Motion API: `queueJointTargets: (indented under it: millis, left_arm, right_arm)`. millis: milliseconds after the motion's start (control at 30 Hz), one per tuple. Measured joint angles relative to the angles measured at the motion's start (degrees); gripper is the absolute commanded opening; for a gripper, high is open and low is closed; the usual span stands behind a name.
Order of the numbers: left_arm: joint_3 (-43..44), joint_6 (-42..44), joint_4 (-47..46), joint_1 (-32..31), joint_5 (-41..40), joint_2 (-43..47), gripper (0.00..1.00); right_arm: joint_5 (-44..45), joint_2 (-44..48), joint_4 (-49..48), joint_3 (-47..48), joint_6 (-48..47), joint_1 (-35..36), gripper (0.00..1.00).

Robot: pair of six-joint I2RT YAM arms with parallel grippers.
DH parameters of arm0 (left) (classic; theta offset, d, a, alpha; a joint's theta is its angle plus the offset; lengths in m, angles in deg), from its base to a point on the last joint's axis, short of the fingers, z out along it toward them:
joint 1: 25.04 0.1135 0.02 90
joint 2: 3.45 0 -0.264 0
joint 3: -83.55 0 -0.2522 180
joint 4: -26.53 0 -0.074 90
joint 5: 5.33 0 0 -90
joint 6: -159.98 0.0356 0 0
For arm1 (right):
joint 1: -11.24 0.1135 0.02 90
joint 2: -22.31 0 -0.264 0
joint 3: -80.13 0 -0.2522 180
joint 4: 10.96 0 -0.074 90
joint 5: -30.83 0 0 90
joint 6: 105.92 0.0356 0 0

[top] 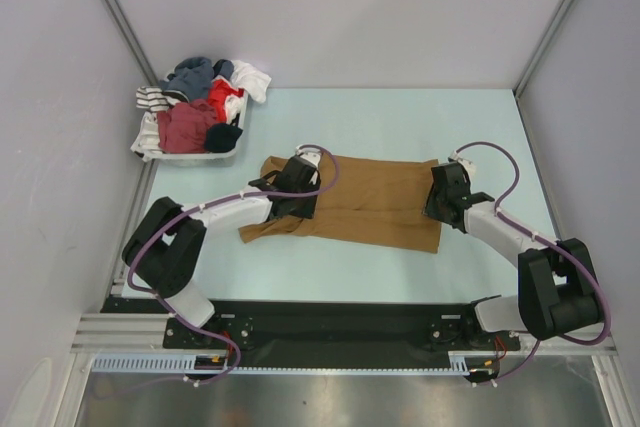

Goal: Fold and stack the tank tops

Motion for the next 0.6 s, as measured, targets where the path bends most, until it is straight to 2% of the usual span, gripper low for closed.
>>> queueJointTargets:
  millis: [100,167,267,300,400,433,467,600]
  left_arm:
    - [0.0,-0.2,0.07,0.0,0.02,0.0,0.42]
    - [0.0,-0.26,0.04,0.0,0.02,0.0,0.38]
    - [0.0,-0.61,0.02,0.0,0.09,0.0,0.24]
    - [0.0,-0.7,0.04,0.0,0.11,0.0,0.13]
    - [0.0,-0.83,0.04,0.0,0.17,0.0,0.0]
    - [0.0,-0.83,0.07,0.0,0.22,0.0,0.0]
    - [0.0,-0.81,0.07,0.0,0.24,0.0,0.0]
    - [0.0,-0.79,0.07,0.0,0.26,0.02,0.0]
  right_arm:
    - [-0.72,0.0,-0.42,-0.11,0.02,-0.31,0.39]
    - [-1.7,0.0,-1.2,-0.63,0.04,-0.83,0.34]
    - [-4.28,0.0,-2.36,-2.03,0.26,-2.51,0.29]
    - [-5.2,0.0,-2.6,-2.54,0.42,-3.15,0.28]
    - [-7.19,0.11,-2.84,-3.48,0.83,-4.61,0.14]
    - [-7.65,0.28,-2.89,-3.65,1.03,-4.79,0.05]
    - [-8.15,0.57,-2.86,-3.76,1.09,-4.85,0.01]
    - [-8.76,2.6,-2.91,-4.11,1.55,-4.85,0.0]
